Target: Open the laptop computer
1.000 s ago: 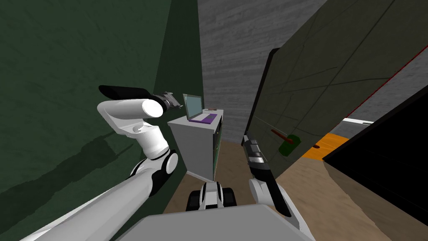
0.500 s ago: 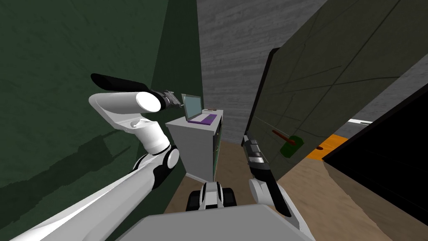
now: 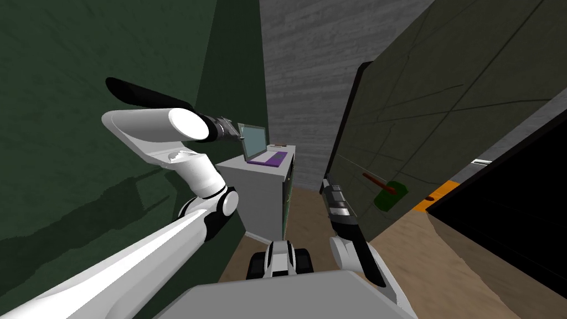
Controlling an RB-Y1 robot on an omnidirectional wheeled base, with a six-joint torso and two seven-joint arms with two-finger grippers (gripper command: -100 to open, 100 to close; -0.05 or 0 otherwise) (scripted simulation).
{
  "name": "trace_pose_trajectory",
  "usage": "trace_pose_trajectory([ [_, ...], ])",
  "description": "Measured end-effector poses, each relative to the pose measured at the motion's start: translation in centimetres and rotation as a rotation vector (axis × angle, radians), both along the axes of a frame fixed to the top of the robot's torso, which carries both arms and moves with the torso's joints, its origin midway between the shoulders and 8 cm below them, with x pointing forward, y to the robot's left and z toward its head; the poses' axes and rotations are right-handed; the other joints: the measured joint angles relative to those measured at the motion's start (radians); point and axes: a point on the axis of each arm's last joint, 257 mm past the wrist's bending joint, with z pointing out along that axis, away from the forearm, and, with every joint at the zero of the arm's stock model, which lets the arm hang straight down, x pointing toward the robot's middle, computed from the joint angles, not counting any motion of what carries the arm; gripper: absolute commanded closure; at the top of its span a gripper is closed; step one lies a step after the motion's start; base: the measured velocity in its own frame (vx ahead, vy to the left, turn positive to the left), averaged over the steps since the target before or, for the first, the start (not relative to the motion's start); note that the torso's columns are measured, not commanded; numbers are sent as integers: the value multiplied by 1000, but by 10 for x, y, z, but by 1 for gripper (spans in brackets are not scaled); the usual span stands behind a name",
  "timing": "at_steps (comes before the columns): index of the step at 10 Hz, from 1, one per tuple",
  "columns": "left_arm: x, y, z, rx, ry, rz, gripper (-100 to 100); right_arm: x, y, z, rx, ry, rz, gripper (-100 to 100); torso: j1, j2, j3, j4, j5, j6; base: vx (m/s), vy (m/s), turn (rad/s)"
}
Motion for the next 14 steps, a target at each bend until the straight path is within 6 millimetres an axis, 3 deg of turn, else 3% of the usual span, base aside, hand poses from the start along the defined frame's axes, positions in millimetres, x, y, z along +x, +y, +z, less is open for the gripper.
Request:
trace_pose_trajectory([
  [8, -10, -8, 14, -6, 56, -20, -100, 0, 0, 0, 0, 0, 0, 0, 1, 1, 1, 0, 0, 0, 26, 10, -19],
  [9, -10, -8, 14, -7, 56, -20, 100, 0, 0, 0, 0, 0, 0, 0, 0, 1, 1, 0, 0, 0, 0, 0, 0],
  [14, -5, -10, 21, 42, 22, -12, 100, 0, 0, 0, 0, 0, 0, 0, -2, -2, -1, -3, 0, 1, -29, -25, 6],
])
